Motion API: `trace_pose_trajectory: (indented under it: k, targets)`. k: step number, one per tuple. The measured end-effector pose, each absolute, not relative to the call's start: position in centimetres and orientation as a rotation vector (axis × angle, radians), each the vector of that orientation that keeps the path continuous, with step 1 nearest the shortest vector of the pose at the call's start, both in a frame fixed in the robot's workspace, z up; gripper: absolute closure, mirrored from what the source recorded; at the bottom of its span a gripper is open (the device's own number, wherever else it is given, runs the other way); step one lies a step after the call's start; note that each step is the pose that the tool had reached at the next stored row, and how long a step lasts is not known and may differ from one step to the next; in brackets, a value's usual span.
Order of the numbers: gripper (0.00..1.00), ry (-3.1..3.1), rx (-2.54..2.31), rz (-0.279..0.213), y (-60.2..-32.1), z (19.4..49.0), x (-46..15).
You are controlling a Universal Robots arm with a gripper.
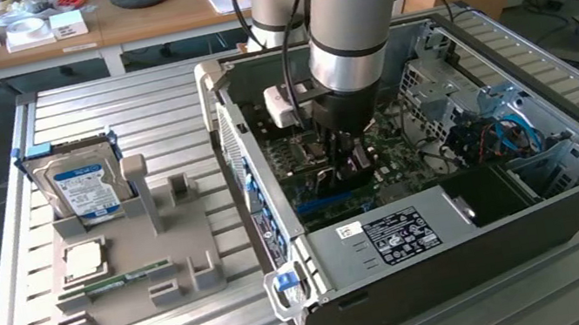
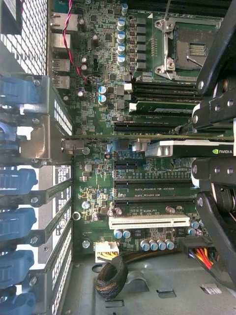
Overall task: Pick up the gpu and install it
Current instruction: 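Insert the gpu into the slot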
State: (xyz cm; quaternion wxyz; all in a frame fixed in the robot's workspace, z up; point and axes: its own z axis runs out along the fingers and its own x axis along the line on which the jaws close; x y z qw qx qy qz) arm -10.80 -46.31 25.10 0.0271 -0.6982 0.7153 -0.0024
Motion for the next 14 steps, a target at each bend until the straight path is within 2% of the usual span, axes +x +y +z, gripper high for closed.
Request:
trace_pose_trajectory:
  k: [14]
  targets:
    - [0.73,2.209,-2.156,-0.008,-46.31,25.38,-10.81]
